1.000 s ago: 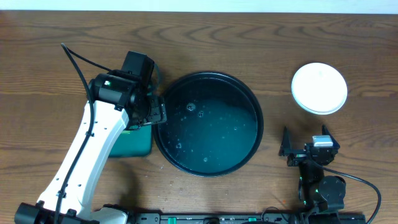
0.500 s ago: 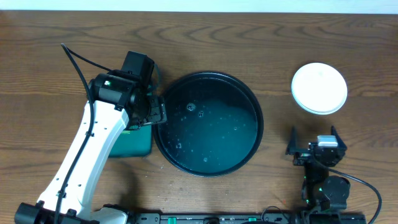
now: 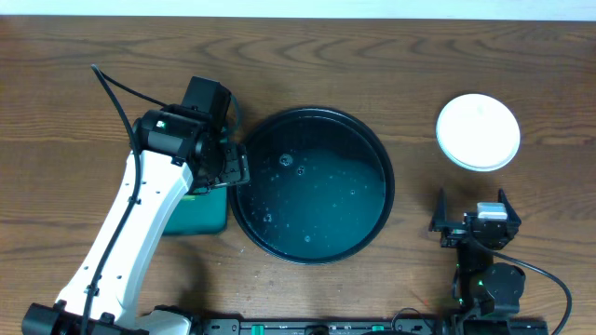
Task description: Clean dirty plates on tray and stack at the side
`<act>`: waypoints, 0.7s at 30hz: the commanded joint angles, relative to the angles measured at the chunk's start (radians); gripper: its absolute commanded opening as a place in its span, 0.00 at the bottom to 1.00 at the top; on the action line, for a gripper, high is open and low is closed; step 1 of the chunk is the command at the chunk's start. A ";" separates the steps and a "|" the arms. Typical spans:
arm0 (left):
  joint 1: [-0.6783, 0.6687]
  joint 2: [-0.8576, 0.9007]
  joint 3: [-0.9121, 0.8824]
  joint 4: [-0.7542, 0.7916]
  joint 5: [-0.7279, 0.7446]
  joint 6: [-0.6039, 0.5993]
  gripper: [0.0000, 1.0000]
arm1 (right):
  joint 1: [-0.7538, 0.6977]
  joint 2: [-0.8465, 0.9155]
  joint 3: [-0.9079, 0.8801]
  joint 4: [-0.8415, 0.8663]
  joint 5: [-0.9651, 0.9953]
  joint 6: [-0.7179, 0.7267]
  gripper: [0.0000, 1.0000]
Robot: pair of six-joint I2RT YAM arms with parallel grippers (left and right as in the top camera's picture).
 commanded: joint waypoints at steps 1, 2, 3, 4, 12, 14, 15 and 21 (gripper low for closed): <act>-0.003 -0.013 -0.003 -0.002 -0.012 0.017 0.82 | 0.021 -0.008 -0.002 -0.005 -0.002 -0.015 0.99; -0.003 -0.013 -0.003 -0.002 -0.012 0.017 0.82 | 0.021 -0.008 -0.002 -0.005 -0.002 -0.015 0.99; -0.003 -0.013 -0.003 -0.002 -0.012 0.017 0.82 | 0.021 -0.008 -0.002 -0.005 -0.002 -0.015 0.99; -0.003 -0.013 -0.003 -0.002 -0.012 0.017 0.82 | 0.021 -0.008 -0.002 -0.005 -0.002 -0.015 0.99; -0.003 -0.013 -0.003 -0.002 -0.012 0.017 0.82 | 0.021 -0.008 -0.002 0.000 0.044 0.096 0.99; -0.003 -0.013 -0.003 -0.002 -0.012 0.017 0.82 | 0.021 -0.008 -0.002 0.003 0.071 0.137 0.99; -0.003 -0.013 -0.003 -0.002 -0.012 0.017 0.82 | 0.021 -0.008 -0.002 0.003 0.071 0.140 0.99; -0.003 -0.013 -0.003 -0.002 -0.012 0.017 0.82 | 0.021 -0.008 -0.002 0.003 0.064 0.146 0.99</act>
